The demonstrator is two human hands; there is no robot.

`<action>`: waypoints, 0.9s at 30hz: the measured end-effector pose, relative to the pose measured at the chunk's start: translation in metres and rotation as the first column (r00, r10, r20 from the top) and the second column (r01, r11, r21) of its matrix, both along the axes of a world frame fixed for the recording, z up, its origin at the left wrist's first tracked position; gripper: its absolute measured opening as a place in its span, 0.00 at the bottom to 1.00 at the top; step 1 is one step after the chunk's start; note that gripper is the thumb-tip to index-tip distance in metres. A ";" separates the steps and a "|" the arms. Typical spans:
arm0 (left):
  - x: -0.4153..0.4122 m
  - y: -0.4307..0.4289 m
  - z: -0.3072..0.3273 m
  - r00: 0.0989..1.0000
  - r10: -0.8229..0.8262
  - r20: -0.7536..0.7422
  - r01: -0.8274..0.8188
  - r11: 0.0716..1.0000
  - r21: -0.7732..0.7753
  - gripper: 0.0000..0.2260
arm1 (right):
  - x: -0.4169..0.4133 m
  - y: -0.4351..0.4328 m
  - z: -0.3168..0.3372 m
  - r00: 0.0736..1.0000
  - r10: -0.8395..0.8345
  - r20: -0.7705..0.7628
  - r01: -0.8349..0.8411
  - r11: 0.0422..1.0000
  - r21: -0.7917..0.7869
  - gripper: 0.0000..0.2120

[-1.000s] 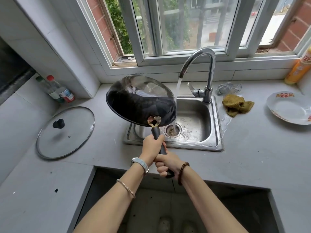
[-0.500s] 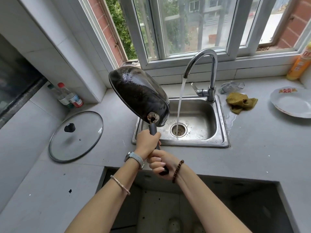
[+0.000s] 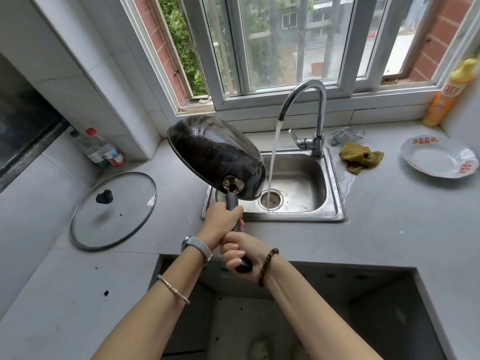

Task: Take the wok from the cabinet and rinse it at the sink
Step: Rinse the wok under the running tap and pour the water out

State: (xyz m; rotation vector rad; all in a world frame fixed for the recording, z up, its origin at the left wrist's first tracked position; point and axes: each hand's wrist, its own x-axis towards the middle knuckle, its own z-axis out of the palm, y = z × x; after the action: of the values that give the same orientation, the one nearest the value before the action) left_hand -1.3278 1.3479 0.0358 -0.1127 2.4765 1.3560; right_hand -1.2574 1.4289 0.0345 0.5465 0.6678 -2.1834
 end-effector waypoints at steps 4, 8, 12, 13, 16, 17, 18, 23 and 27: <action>0.004 -0.010 -0.006 0.998 -0.025 0.063 0.018 0.994 0.111 0.09 | 0.008 -0.010 0.003 0.999 -0.040 0.029 0.039 0.999 0.024 0.13; 0.002 -0.010 -0.007 0.988 -0.061 0.140 0.033 0.980 0.194 0.08 | 0.010 -0.014 0.011 0.992 -0.100 0.071 0.095 0.993 0.066 0.13; -0.005 -0.003 -0.011 0.967 -0.098 0.235 0.024 0.954 0.298 0.09 | 0.007 -0.014 0.018 0.976 -0.194 0.100 0.183 0.977 0.112 0.13; -0.006 0.000 -0.013 0.960 -0.116 0.256 0.028 0.946 0.322 0.09 | 0.006 -0.014 0.018 0.970 -0.219 0.104 0.206 0.971 0.125 0.13; -0.010 0.007 -0.019 0.935 -0.151 0.321 0.015 0.921 0.389 0.09 | 0.005 -0.013 0.019 0.951 -0.280 0.128 0.263 0.955 0.136 0.14; -0.011 0.010 -0.021 0.927 -0.159 0.341 0.008 0.914 0.405 0.09 | 0.005 -0.012 0.019 0.945 -0.299 0.135 0.282 0.950 0.132 0.14; -0.013 0.012 -0.023 0.918 -0.171 0.358 0.005 0.907 0.421 0.08 | 0.005 -0.011 0.019 0.938 -0.316 0.141 0.300 0.945 0.128 0.15; -0.019 0.025 -0.023 0.879 -0.215 0.426 -0.013 0.882 0.471 0.06 | 0.000 0.000 0.023 0.913 -0.371 0.169 0.357 0.928 0.106 0.14; -0.024 0.037 -0.022 0.870 -0.247 0.428 0.036 0.895 0.444 0.06 | -0.005 0.011 0.025 0.891 -0.408 0.200 0.397 0.913 0.097 0.14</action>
State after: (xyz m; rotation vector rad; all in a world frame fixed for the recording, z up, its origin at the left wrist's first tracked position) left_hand -1.3517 1.3847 0.0133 -0.1364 1.7116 1.5464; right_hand -1.2624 1.4401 0.0592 1.0131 0.5292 -2.4420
